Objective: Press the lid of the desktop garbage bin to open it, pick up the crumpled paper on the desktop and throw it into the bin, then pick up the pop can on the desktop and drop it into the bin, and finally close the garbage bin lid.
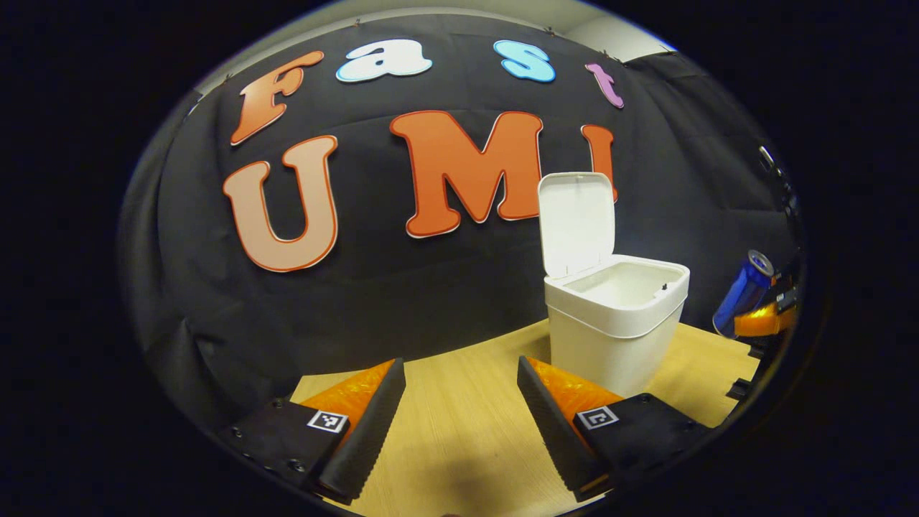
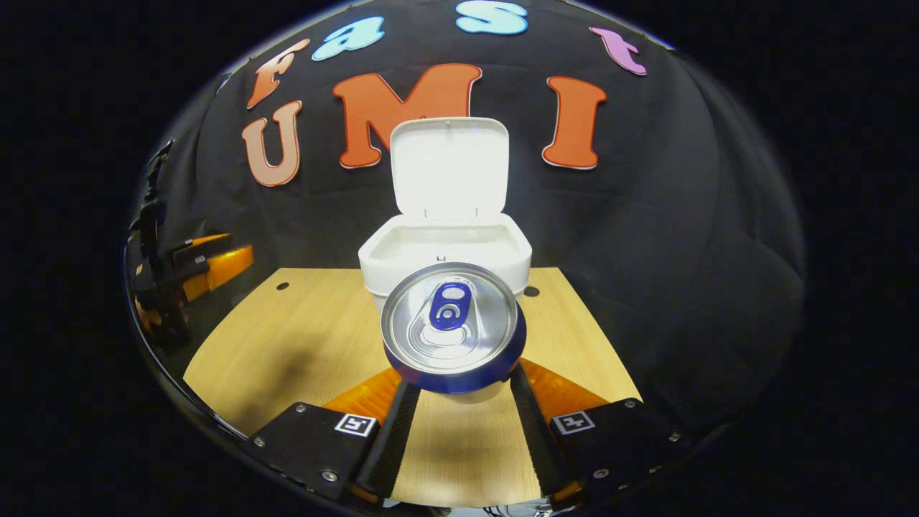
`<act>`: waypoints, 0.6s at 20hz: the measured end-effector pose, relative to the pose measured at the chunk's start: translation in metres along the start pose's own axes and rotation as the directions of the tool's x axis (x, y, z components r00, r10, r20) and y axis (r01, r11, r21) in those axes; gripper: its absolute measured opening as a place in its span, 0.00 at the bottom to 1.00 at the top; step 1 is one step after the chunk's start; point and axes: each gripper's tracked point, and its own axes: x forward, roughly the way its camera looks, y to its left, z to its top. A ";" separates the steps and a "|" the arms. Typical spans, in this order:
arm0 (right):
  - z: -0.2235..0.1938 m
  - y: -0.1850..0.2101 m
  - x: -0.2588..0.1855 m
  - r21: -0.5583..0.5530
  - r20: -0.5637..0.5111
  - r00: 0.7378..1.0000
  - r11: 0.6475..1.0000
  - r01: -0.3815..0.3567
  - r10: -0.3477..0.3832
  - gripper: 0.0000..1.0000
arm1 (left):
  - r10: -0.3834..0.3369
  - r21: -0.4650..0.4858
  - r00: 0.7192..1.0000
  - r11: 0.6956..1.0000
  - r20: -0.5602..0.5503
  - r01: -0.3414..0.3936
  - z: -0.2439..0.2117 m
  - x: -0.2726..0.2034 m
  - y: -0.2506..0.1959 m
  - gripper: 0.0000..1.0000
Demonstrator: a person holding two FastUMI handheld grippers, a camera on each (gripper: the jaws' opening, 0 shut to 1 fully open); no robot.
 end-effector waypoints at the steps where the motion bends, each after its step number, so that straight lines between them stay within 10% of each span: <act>1: 0.017 0.003 0.006 -0.011 0.019 1.000 1.000 -0.014 0.014 0.70 | 0.033 -0.016 0.999 0.999 -0.009 -0.033 -0.007 -0.011 0.014 1.00; 12: 0.109 0.016 0.020 -0.072 0.156 0.984 0.994 -0.078 0.089 0.74 | 0.235 -0.060 0.966 0.968 -0.110 -0.243 -0.065 -0.092 0.080 1.00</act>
